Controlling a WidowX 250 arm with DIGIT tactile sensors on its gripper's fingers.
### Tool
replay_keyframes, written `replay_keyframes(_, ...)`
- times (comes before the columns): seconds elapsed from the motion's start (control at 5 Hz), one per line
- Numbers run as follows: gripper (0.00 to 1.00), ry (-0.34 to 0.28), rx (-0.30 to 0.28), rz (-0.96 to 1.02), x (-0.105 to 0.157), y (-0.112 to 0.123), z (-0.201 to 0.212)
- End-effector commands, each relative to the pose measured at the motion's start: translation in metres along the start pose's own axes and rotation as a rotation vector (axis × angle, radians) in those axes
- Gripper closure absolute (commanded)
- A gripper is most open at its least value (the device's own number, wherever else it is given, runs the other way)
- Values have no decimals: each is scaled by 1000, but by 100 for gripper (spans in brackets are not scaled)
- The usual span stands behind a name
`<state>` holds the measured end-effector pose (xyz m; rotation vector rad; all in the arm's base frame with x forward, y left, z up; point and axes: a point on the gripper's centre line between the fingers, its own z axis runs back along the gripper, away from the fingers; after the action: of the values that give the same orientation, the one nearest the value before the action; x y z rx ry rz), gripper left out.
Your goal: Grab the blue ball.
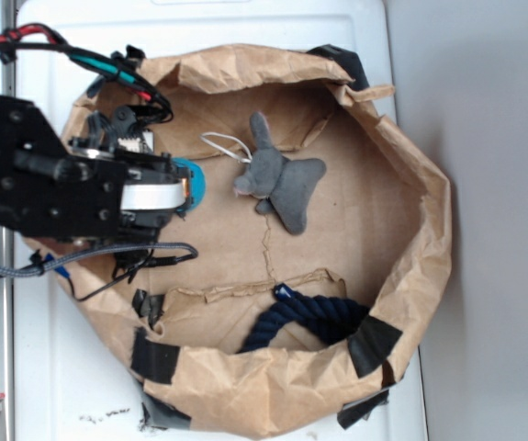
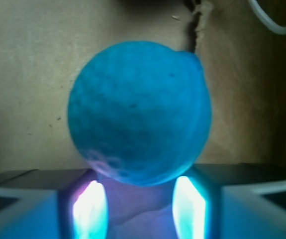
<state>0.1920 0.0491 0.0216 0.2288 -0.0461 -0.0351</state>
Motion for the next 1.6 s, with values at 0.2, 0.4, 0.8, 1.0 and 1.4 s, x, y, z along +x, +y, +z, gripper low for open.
replay_keyframes(0.2, 100, 36, -107, 60, 39, 4, 44)
replay_keyframes(0.4, 0, 66, -137, 52, 45, 11, 57)
replay_keyframes(0.8, 0, 77, -161, 41, 43, 22, 66)
replay_keyframes(1.0, 0, 83, -141, 46, 46, 18, 58)
replay_keyframes(1.4, 0, 213, -252, 300, 54, 11, 70)
